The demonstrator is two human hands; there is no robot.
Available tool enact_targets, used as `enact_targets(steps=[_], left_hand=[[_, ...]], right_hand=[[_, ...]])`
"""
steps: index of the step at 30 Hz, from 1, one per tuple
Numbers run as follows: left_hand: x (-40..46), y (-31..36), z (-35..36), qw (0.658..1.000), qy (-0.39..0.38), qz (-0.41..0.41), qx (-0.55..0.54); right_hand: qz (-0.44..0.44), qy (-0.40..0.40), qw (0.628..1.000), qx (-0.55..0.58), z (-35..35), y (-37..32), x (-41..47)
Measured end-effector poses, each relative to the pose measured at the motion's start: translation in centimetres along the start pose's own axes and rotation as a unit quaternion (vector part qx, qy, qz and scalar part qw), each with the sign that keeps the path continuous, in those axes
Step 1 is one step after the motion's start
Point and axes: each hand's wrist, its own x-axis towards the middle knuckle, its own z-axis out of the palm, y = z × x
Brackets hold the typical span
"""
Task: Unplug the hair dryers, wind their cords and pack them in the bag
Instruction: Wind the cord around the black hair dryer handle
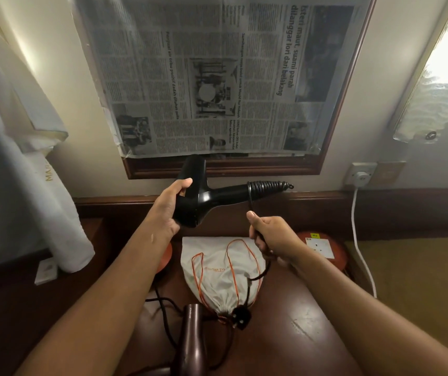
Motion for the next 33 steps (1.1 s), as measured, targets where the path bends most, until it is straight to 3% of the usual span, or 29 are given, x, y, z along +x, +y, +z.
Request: enact_targets(steps=[4, 8, 14, 23, 30, 33], left_hand=[[-0.2, 0.4, 0.0, 1.000, -0.008, -0.001, 0.003], [-0.3, 0.7, -0.2, 1.000, -0.011, 0.001, 0.004], [-0.4, 1.0, -0.3, 1.000, -0.017, -0.003, 0.007], [-0.9, 1.9, -0.2, 0.999, -0.038, 0.006, -0.004], [-1.3, 2.7, -0.6, 0.998, -0.063, 0.014, 0.006], [-1.3, 3.0, -1.0, 0.997, -0.075, 0.010, 0.020]], right_hand=[[0.024, -0.063, 0.984, 0.166, 0.2, 1.7, 0.4], [0.004, -0.087, 0.968, 0.234, 0.3, 2.6, 0.6], [-0.011, -0.047, 0.992, 0.119, -0.1, 2.7, 0.7], [0.047, -0.034, 0.998, -0.016, -1.2, 2.5, 1.3], [0.058, -0.116, 0.991, 0.014, -2.9, 1.8, 1.7], [0.030, -0.107, 0.992, -0.050, -4.0, 1.1, 2.2]])
